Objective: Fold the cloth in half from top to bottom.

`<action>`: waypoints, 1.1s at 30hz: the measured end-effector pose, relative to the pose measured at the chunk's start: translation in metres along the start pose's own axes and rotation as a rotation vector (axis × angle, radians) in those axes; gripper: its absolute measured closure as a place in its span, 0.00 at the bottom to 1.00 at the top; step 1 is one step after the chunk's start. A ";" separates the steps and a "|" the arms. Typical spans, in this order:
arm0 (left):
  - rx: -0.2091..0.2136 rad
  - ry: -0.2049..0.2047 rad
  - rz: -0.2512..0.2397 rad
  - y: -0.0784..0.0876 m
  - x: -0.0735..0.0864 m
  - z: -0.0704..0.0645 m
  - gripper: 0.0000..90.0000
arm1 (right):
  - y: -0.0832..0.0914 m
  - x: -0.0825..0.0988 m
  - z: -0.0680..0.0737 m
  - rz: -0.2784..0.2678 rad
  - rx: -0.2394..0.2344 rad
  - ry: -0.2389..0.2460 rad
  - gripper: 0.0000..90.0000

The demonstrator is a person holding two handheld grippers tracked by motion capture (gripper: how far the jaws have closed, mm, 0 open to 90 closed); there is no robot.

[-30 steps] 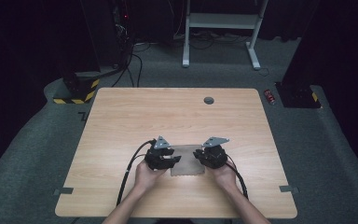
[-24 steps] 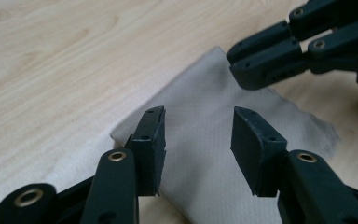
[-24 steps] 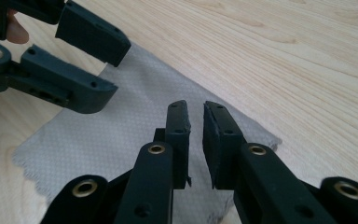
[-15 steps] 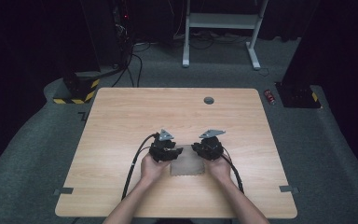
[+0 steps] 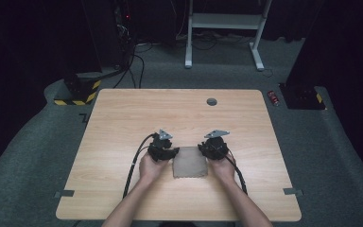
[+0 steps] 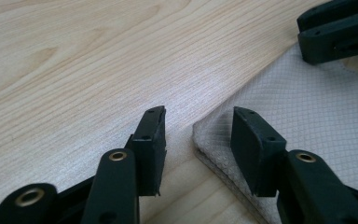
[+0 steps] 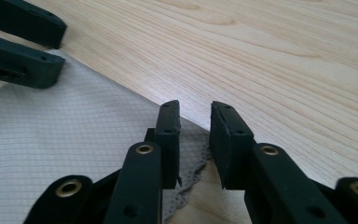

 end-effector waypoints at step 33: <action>0.069 0.079 -0.017 -0.006 -0.017 0.014 0.89 | -0.009 -0.015 -0.016 0.035 0.044 -0.021 0.91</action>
Point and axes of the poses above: each handheld gripper's, and its own axes: y roughly backward along the jaws, x roughly out of its underside, z roughly to its left, the point moved 10 cm from there along -y, roughly forward along the jaws, and after that the axes turned 7 degrees about z, right-handed, at the moved point
